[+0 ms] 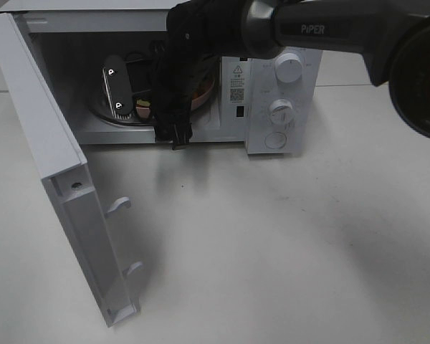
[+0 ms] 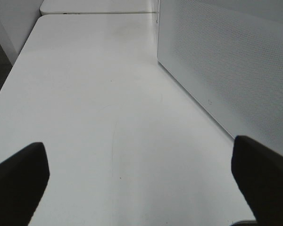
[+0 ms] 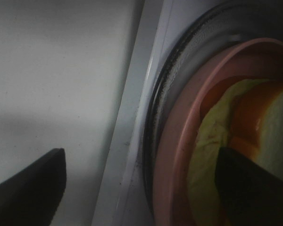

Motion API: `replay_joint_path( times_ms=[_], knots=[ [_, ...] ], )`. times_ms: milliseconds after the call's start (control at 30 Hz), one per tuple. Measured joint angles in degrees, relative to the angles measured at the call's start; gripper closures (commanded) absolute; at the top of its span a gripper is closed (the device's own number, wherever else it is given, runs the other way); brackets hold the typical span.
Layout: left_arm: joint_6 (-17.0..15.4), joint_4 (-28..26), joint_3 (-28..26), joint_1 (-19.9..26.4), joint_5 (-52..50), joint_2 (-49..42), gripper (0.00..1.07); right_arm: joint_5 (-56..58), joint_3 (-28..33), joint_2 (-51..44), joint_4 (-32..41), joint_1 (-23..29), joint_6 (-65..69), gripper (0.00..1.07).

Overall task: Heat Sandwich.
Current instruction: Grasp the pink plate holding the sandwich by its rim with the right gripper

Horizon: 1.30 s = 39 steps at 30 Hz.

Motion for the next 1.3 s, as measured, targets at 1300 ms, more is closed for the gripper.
replay_joint_path(
  times_ms=[1300],
  knots=[
    [0.0,0.0,0.0,0.0,0.0,0.0,0.05,2.01,-8.14,8.77,7.22,-1.43,1.55,0.31]
  ],
)
